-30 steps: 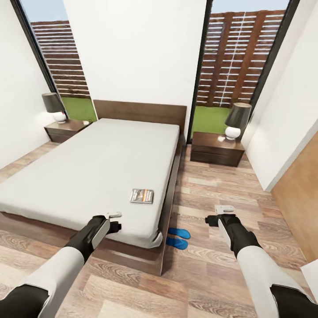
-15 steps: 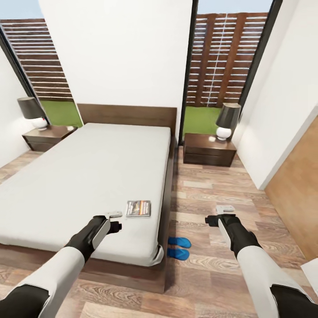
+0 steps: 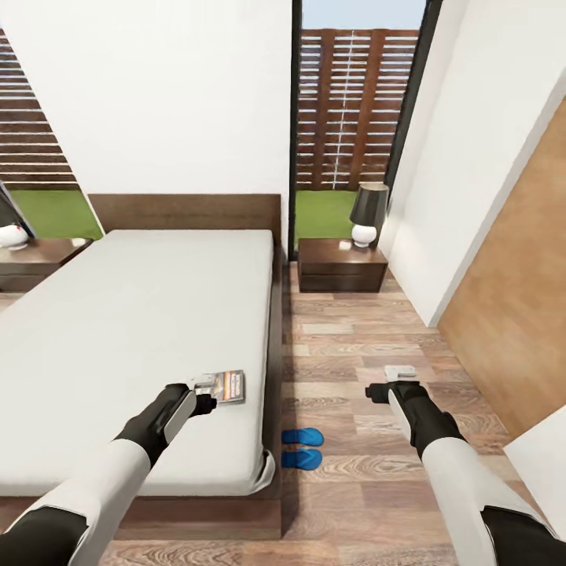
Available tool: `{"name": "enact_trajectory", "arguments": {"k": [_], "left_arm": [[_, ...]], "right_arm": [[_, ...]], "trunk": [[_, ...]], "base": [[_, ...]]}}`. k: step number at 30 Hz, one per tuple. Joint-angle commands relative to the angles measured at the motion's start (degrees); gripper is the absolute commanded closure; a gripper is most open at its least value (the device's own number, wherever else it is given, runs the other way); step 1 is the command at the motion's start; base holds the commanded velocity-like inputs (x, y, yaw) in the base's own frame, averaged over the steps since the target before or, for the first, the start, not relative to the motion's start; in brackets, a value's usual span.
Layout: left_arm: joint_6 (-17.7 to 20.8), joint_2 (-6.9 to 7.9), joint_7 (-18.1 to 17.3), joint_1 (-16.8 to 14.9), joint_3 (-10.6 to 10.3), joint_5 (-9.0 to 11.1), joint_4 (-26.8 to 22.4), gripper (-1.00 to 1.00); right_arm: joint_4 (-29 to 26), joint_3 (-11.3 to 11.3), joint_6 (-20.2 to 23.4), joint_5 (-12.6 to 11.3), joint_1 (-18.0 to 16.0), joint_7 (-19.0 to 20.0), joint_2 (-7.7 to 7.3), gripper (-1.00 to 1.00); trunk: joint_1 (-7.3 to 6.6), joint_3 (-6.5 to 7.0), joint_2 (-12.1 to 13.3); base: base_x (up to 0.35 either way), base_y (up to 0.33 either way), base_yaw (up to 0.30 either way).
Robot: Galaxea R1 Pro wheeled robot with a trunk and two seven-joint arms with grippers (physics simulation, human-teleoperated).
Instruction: In the bedroom, move the book from the bed onto either nightstand, and place the two sandals side by side next to the bed.
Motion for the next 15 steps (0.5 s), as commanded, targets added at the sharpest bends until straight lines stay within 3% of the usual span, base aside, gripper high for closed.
{"name": "enact_trajectory", "arguments": {"k": [1,7,15], "left_arm": [[0.2,0.1,0.49,-0.02,-0.46,0.62,-0.12,-1.0],[0.2,0.1,0.49,-0.02,-0.46,0.62,-0.12,-1.0],[0.2,0.1,0.49,-0.02,-0.46,0.62,-0.12,-1.0]], "right_arm": [[-0.06,-0.16,0.3,0.54,-0.05,0.15,0.04,-1.0],[-0.14,-0.17,0.34,0.54,-0.05,0.15,0.02,-1.0],[-0.23,-0.14,0.35,0.62,-0.05,0.15,0.02,-1.0]], "trunk": [[0.01,-0.05,-0.05],[0.01,-0.02,-0.05],[0.01,-0.01,-0.05]], "base": [[0.016,0.004,-0.283],[0.15,0.002,-0.238],[0.284,0.0,-0.034]]}}
